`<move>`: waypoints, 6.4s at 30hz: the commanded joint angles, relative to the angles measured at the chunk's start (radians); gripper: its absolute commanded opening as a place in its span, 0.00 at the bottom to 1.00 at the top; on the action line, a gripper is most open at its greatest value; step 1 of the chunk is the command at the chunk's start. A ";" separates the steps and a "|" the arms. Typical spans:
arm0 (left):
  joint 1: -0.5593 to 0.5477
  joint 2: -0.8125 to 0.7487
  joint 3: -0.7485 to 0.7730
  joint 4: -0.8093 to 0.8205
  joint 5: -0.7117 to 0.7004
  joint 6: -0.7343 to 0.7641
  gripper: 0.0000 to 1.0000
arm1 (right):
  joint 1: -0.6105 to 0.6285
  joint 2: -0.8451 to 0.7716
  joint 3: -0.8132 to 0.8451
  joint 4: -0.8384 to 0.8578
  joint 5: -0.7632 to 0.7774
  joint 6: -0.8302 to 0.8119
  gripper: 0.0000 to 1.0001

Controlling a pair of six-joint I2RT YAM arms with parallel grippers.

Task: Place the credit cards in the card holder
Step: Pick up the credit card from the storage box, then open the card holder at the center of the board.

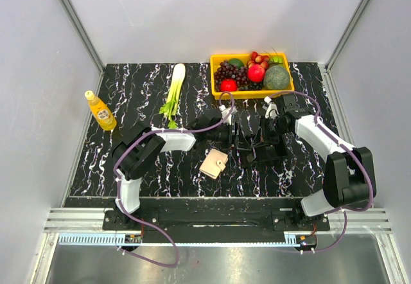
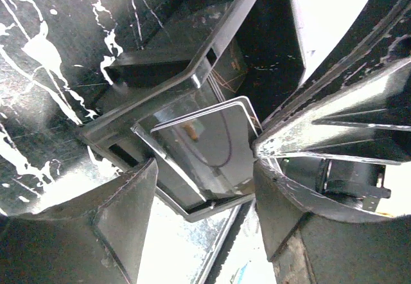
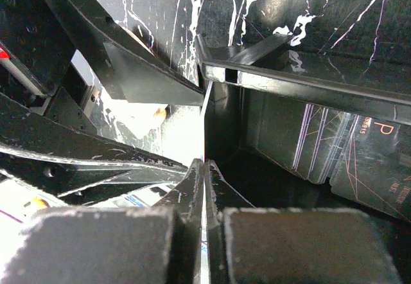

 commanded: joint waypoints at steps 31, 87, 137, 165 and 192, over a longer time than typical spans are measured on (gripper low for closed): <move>-0.060 -0.063 0.008 0.022 -0.066 0.064 0.65 | 0.009 -0.005 0.036 0.022 0.071 0.072 0.00; -0.092 -0.053 0.147 -0.315 -0.312 0.133 0.60 | 0.009 -0.123 0.113 -0.149 0.242 0.006 0.00; 0.244 -0.764 -0.345 -0.519 -0.514 0.240 0.78 | 0.543 0.246 0.262 -0.177 0.560 0.167 0.00; 0.247 -0.742 -0.339 -0.510 -0.493 0.240 0.78 | 0.601 0.286 0.225 -0.137 0.626 0.233 0.06; -0.151 -0.531 -0.149 -0.794 -0.879 0.489 0.96 | 0.526 -0.082 0.128 -0.045 0.667 0.392 0.00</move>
